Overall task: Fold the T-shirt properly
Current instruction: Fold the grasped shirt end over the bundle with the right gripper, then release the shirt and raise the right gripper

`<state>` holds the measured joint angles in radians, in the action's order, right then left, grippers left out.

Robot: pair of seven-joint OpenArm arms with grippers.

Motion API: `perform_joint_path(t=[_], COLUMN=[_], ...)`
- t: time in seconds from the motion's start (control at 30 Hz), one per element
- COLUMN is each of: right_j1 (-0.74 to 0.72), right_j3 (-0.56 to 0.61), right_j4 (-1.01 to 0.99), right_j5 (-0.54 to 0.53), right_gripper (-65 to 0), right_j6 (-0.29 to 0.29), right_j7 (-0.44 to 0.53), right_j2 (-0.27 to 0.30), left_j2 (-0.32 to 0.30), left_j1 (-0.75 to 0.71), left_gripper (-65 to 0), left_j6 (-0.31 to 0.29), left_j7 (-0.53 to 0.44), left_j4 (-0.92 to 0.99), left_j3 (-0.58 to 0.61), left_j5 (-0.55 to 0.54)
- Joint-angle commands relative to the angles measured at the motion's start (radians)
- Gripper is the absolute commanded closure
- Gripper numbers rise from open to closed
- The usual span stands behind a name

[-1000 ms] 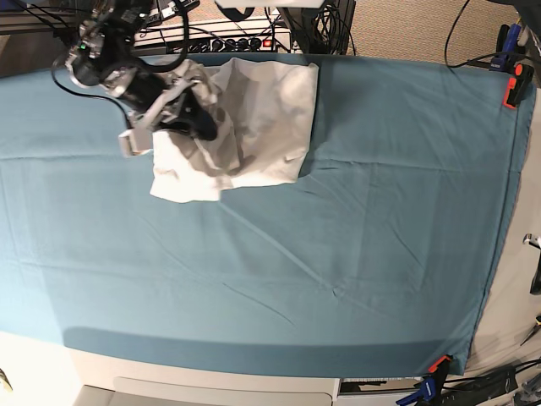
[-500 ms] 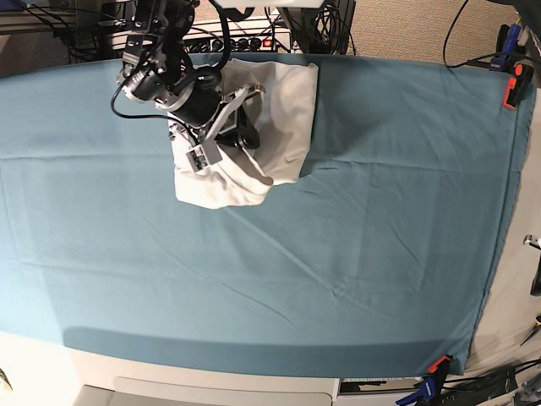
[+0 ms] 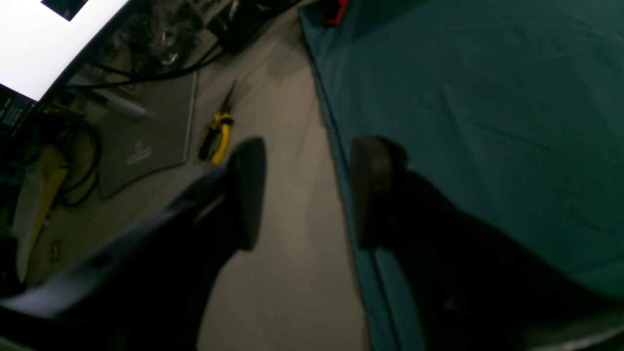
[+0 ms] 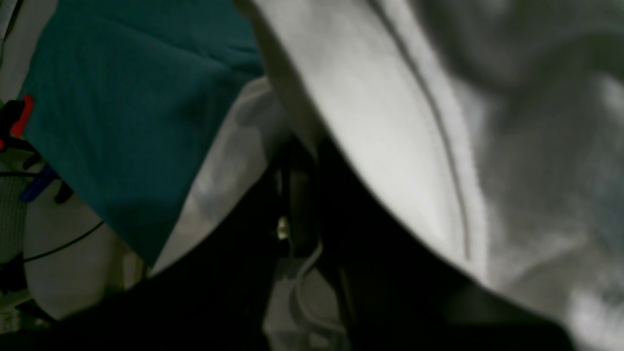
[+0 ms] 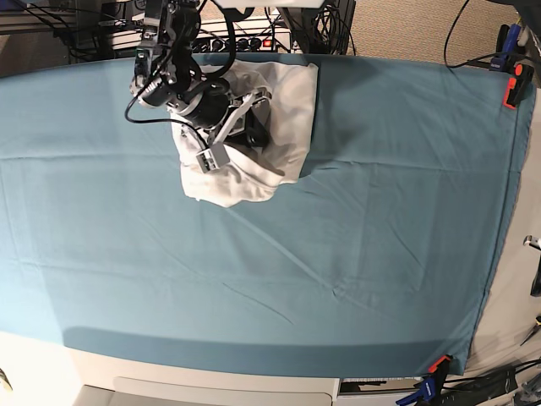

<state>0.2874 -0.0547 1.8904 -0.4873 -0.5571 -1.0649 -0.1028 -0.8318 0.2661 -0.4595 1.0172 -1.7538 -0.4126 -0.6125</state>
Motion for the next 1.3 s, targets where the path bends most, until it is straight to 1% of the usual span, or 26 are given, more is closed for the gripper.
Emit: perform_joint_path(t=[0.0,0.17,0.3,0.4,0.53,0.6,0.77,0.8,0.9,0.93,1.0,1.07,1.2,1.27], right_j1=[-0.009,-0.011,-0.011,-0.011,-0.011,-0.011,-0.019,-0.022,-0.026,-0.028,-0.039,-0.051,-0.058,-0.058], right_j3=[0.003,0.015,0.087,0.154,0.205,0.206,0.204,0.204,0.204,0.204,0.204,0.204,0.204,0.204], right_j4=[0.005,0.005,0.005,0.005,0.005,0.005,0.005,0.005,0.005,0.006,0.009,0.024,0.094,0.133], right_j5=[-0.020,-0.067,-0.064,-0.004,0.093,0.110,0.122,0.122,0.122,0.122,0.113,0.082,-0.010,-0.067], right_gripper=[0.0,0.0,0.0,0.0,0.0,0.0,0.0,-0.9,-23.8,-28.1,-28.8,-28.8,-28.8,-28.8], right_j6=[-0.003,-0.010,-0.014,-0.007,0.053,0.068,0.069,0.068,0.068,0.068,0.068,0.066,0.007,-0.021], right_j7=[0.013,0.007,0.002,0.017,0.049,0.055,0.056,0.056,0.062,0.062,0.058,0.045,0.037,0.018], right_j2=[-0.005,-0.005,-0.005,-0.005,-0.005,-0.005,-0.005,-0.005,-0.005,-0.005,-0.005,-0.005,-0.005,-0.005], left_j2=[-0.028,-0.028,-0.028,-0.028,-0.028,-0.028,-0.027,-0.027,-0.027,-0.027,-0.028,-0.028,-0.028,-0.028], left_j1=[0.022,0.023,0.023,0.022,0.022,0.023,0.023,0.022,0.022,0.022,0.022,0.022,0.022,0.022], left_gripper=[-29.0,-29.0,-29.0,-29.0,-29.0,-29.0,-29.0,-29.0,-29.0,-29.0,-29.0,-29.0,-29.0,-29.0], left_j6=[0.007,0.008,0.008,0.008,0.008,0.008,0.008,0.008,0.008,0.022,0.058,0.060,0.059,0.059], left_j7=[-0.023,-0.023,-0.023,-0.023,-0.023,-0.023,-0.023,-0.023,-0.022,-0.023,-0.023,-0.022,-0.022,-0.022], left_j4=[-0.011,-0.011,-0.011,-0.011,-0.011,-0.011,-0.011,-0.011,-0.011,-0.011,-0.011,-0.011,-0.011,-0.011], left_j3=[-0.010,-0.010,-0.010,-0.010,-0.010,-0.010,-0.010,-0.010,-0.010,-0.010,-0.010,-0.010,-0.010,-0.010], left_j5=[0.010,0.018,0.018,0.018,0.018,0.018,0.018,0.018,0.018,0.018,0.019,0.019,0.019,0.019])
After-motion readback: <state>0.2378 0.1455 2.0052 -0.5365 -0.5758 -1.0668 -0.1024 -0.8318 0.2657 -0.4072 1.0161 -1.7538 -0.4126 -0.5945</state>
